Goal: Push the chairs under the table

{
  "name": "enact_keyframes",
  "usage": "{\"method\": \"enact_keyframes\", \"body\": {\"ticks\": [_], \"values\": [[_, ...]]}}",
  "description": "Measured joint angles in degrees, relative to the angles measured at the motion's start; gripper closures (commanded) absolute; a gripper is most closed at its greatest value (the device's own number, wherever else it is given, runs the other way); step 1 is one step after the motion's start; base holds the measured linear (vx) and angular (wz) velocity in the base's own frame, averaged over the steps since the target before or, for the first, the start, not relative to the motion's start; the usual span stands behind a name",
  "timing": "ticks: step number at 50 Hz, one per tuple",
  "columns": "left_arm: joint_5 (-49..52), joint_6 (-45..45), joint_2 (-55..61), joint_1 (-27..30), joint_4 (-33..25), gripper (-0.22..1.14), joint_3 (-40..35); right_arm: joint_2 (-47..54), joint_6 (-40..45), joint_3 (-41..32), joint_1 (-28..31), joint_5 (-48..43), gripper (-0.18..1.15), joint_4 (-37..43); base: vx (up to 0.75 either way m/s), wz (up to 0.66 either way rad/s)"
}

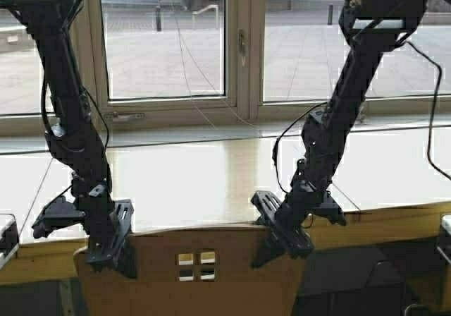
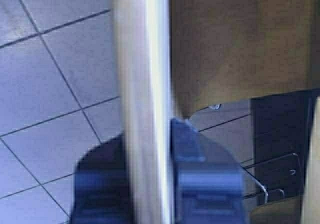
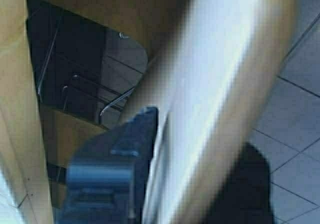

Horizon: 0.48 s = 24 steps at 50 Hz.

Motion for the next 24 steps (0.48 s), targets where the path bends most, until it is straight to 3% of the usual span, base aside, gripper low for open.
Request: {"method": "enact_keyframes", "body": {"ticks": [18,21,24], "values": [[-0.1,-0.9,-0.4,-0.4,0.0,0.85,0.2,0.0,0.6,-0.1,-0.1,-0.5,0.90,-4.8,0.07,0.01],[0.0,-0.9,-0.4,-0.4,0.0,0.78,0.2,0.0,0.6,-0.2,-0.2,-0.6,0.81,-5.3,0.03,0.00],[-0.1,-0.9,-0.4,-0.4,0.0,0.66,0.2,0.0,0.6,-0.4,-0.2,-0.5,0.63,-5.6,0.02,-0.01]]}}
